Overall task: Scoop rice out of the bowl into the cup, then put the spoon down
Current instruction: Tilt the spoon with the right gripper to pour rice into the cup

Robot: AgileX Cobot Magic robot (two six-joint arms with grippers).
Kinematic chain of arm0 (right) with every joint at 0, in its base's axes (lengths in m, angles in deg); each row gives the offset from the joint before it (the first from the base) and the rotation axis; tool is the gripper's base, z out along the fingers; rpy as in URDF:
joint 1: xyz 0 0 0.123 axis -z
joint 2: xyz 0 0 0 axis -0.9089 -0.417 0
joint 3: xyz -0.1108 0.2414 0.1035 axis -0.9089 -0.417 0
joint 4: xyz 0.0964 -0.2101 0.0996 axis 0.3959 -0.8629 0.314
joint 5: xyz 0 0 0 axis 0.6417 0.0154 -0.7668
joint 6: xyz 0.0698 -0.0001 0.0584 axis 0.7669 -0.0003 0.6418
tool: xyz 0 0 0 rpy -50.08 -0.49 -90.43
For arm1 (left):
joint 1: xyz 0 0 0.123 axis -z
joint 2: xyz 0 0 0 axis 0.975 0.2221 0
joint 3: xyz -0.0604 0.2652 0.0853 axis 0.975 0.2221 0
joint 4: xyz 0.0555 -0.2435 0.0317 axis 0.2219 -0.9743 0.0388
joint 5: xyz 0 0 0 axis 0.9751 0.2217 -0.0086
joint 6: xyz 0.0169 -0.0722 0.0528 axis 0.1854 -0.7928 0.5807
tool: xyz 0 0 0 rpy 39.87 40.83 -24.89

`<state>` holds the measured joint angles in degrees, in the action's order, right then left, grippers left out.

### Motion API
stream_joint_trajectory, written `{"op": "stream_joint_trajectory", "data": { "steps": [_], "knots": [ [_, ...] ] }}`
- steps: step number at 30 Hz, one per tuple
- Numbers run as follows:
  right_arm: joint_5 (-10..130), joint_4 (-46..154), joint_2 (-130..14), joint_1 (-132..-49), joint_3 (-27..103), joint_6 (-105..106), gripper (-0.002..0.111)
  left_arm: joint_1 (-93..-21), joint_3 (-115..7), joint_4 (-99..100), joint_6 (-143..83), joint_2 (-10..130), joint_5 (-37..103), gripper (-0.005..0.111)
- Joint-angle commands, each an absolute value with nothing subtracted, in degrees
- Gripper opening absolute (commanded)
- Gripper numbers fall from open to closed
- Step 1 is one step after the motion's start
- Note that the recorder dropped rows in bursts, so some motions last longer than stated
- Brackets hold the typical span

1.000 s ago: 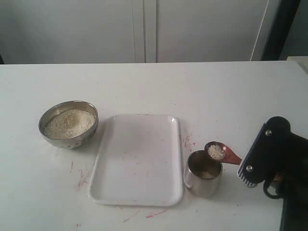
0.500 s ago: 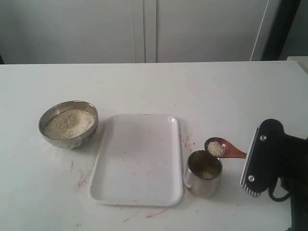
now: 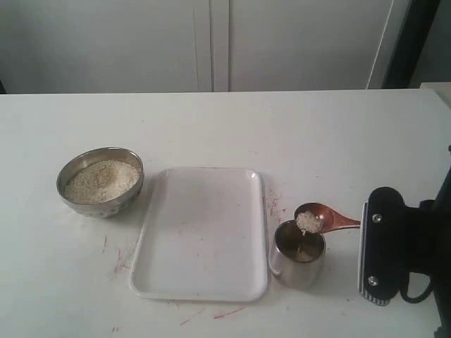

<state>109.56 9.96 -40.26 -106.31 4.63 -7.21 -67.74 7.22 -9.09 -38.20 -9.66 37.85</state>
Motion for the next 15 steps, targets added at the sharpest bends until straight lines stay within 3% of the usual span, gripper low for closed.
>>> {"op": "stream_joint_trajectory", "data": {
  "steps": [1, 15],
  "knots": [
    [109.2, 7.0, -40.2, -105.9, 4.4, -9.7, 0.0, -67.4, 6.8, -9.6, -38.2, -9.6, 37.7, 0.014],
    [109.6, 4.3, -40.2, -105.9, 4.4, -14.4, 0.0, -67.4, 6.8, -9.6, -38.2, -9.6, 37.7, 0.014]
  ]
}}
